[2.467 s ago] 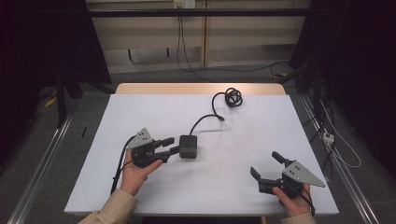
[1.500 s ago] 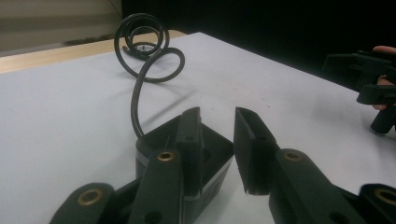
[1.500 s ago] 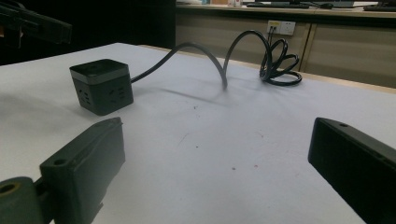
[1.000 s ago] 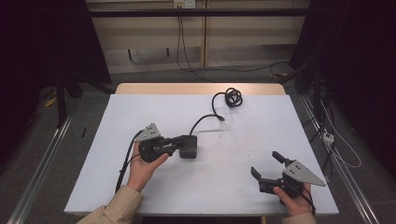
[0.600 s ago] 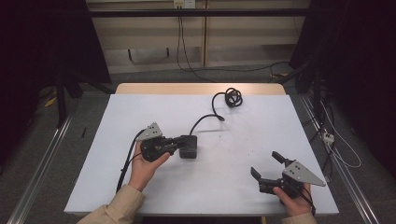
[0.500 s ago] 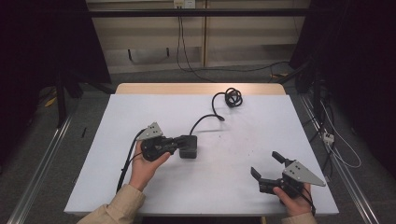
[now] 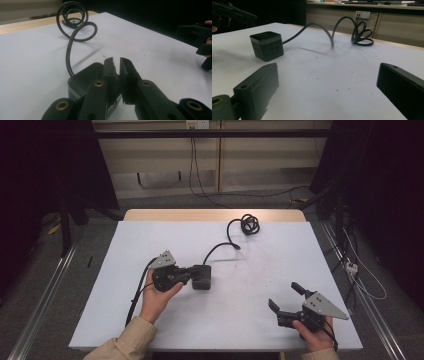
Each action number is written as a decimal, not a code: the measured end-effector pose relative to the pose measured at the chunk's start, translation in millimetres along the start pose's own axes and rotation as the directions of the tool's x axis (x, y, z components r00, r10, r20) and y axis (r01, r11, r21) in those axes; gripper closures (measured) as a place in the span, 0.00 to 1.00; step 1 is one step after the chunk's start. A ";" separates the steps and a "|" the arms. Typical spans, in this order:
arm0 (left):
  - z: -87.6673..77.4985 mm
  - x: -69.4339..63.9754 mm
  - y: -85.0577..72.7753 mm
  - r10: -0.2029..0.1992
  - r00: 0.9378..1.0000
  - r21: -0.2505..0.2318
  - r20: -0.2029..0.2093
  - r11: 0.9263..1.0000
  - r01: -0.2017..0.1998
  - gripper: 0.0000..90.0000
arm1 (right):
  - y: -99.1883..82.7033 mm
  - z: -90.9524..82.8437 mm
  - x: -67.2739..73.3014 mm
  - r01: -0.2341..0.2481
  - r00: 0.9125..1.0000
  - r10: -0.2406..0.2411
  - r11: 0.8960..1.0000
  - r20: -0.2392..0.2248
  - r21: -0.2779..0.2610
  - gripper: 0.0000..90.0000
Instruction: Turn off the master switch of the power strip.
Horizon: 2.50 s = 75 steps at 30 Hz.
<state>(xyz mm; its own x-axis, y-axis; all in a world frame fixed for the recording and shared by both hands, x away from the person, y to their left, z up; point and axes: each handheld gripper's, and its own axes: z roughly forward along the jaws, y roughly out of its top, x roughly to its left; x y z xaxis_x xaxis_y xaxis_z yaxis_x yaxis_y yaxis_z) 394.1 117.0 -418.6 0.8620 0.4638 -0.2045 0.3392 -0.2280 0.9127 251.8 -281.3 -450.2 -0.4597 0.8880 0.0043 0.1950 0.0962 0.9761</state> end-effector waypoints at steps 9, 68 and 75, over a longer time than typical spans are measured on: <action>2.1 2.0 -1.0 -0.014 1.000 0.006 0.000 1.000 0.014 0.96 | 0.0 -0.1 0.2 0.002 1.000 -0.002 1.000 -0.004 0.000 0.04; 17.5 1.1 -4.0 0.021 1.000 0.102 -0.024 0.995 -0.018 1.00 | 0.6 -0.2 0.2 -0.003 1.000 0.003 1.000 -0.008 -0.005 0.04; 17.9 1.3 -4.6 0.025 0.999 0.104 -0.028 0.994 -0.022 1.00 | 0.8 -0.3 0.1 -0.004 1.000 0.004 1.000 -0.011 -0.006 0.04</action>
<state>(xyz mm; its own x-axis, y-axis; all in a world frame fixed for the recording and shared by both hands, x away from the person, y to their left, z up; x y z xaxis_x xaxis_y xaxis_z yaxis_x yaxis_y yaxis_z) 400.4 103.3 -429.3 0.8597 0.4813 -0.1713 0.3569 -0.3259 0.8754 251.6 -281.3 -449.3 -0.4681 0.8836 0.0105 0.1920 0.0901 0.9772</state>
